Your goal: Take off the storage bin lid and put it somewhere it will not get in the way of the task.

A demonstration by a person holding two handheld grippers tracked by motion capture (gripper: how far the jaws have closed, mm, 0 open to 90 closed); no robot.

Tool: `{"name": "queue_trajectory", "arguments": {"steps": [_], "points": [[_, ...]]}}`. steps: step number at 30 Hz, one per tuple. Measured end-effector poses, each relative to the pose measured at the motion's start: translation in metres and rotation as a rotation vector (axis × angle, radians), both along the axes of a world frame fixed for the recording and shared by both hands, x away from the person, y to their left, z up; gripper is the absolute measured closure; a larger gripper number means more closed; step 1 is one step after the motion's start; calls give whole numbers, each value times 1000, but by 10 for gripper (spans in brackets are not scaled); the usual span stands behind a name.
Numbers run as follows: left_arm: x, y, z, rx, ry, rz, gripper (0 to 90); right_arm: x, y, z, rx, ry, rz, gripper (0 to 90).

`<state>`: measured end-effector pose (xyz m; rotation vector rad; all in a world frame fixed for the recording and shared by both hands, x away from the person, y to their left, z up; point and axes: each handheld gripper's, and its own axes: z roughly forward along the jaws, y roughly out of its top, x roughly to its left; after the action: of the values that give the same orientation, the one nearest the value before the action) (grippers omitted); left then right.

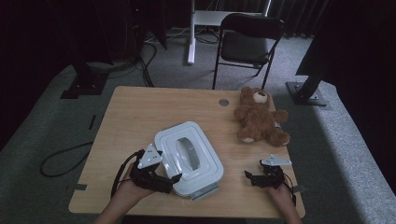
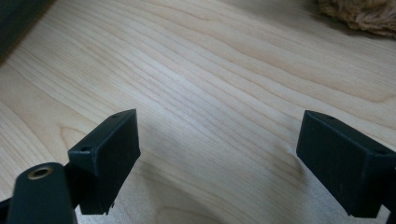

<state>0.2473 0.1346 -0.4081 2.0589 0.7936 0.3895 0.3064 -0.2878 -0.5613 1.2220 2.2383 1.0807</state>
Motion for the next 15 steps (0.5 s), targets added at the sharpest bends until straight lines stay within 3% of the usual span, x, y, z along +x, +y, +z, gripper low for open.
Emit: {"name": "queue_trajectory", "arguments": {"steps": [15], "points": [[28,-40,-8,15,68,-58,10,1,5,-1,-57,9,-3,133]]}}
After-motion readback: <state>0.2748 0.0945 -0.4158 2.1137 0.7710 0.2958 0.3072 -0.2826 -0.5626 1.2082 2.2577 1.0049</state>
